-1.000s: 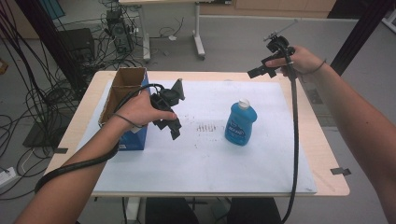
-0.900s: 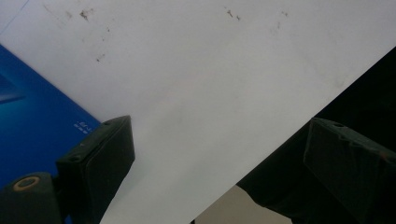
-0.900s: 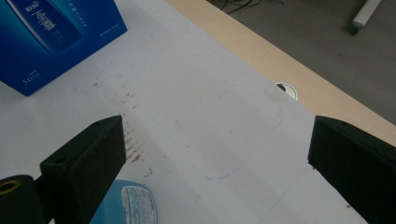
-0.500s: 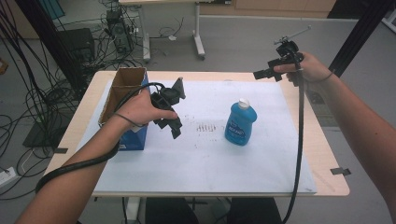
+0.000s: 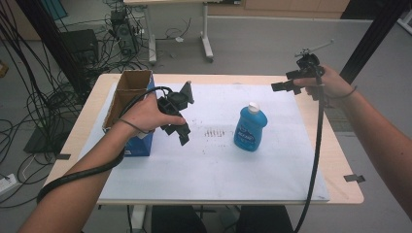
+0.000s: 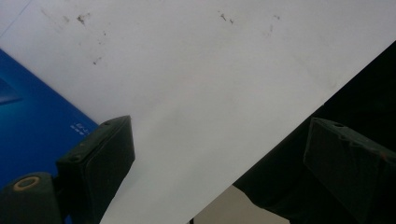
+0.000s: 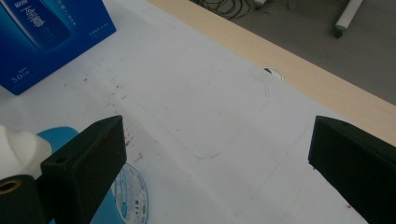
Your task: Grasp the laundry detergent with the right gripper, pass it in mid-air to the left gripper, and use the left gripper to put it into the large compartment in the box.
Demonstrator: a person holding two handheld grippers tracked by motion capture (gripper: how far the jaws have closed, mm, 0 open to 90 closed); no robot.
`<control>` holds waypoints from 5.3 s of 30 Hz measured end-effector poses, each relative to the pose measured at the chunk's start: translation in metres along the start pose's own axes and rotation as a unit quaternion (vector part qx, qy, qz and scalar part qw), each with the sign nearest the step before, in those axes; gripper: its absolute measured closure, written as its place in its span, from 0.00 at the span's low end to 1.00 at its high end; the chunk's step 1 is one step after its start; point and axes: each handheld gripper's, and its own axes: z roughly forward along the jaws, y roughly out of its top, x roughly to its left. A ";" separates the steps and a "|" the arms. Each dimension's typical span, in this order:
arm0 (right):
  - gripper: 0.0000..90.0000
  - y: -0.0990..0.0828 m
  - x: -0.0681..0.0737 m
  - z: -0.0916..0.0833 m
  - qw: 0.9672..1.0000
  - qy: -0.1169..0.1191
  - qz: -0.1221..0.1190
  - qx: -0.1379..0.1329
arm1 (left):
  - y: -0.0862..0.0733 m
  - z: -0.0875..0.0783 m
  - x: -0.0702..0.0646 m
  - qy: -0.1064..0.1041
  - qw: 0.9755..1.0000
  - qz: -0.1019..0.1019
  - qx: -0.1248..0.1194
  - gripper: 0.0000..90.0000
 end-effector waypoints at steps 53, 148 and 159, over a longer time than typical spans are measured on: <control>0.04 -0.106 0.025 -0.005 1.000 0.028 -0.002 0.000 | -0.003 -0.005 -0.002 -0.004 1.000 0.000 -0.019 0.10; 0.03 -0.165 0.078 0.074 0.988 0.094 -0.051 -0.112 | -0.005 -0.008 -0.011 -0.001 1.000 0.008 -0.025 0.10; 0.04 -0.161 0.074 0.088 0.986 0.087 -0.062 -0.131 | -0.003 -0.006 -0.012 -0.006 1.000 0.010 -0.026 0.10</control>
